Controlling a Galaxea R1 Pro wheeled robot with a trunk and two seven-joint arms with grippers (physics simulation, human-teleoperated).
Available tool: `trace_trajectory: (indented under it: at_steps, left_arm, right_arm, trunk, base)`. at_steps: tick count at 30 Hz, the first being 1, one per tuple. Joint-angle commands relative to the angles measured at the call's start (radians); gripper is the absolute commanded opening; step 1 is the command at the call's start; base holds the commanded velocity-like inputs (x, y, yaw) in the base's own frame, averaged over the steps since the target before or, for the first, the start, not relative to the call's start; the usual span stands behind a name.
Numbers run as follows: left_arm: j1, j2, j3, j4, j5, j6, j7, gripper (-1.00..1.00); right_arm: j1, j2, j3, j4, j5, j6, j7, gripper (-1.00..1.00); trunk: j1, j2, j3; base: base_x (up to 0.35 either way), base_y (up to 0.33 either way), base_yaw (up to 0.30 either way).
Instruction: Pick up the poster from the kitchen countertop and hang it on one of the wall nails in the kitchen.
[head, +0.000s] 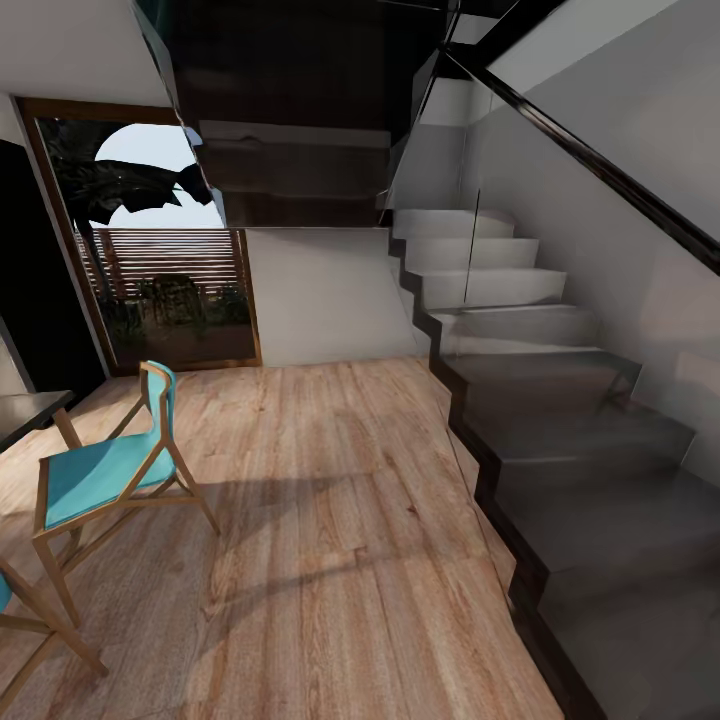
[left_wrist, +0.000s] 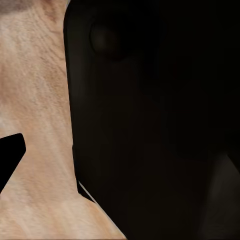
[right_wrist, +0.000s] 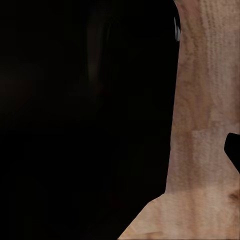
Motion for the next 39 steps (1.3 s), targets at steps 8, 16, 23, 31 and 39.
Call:
trace_trajectory:
  at_steps: [8,16,23,31,39]
  left_arm:
    - [-0.003,-0.003,-0.003,-0.002,0.001,-0.001,-0.014,1.00]
    - [-0.003,-0.003,-0.003,-0.002,0.001,-0.001,-0.014,1.00]
    - [0.003,-0.009,-0.001,-0.007,0.001,-0.001,-0.012,1.00]
    - [0.048,-0.052,0.006,-0.535,-0.006,0.000,-0.007,1.00]
    - [0.049,-0.045,0.014,-0.655,-0.003,-0.002,-0.008,1.00]
  right_arm:
    - [0.004,0.011,0.001,-0.004,-0.003,0.023,0.002,1.00]
    - [0.004,0.011,0.001,-0.004,-0.003,0.023,0.002,1.00]
    - [-0.001,0.008,0.000,-0.009,-0.002,0.019,0.002,1.00]
    - [-0.096,-0.016,-0.006,-0.391,0.003,-0.154,-0.001,1.00]
    - [-0.094,-0.021,-0.006,-0.463,0.004,-0.164,-0.003,1.00]
  trunk:
    - [0.000,0.000,0.000]
    - [0.000,0.000,0.000]
    - [0.000,0.000,0.000]
    - [0.000,0.000,0.000]
    - [0.000,0.000,0.000]
  base:
    - [0.000,0.000,0.000]
    - [0.000,0.000,0.000]
    - [0.000,0.000,0.000]
    - [0.000,0.000,0.000]
    - [0.000,0.000,0.063]
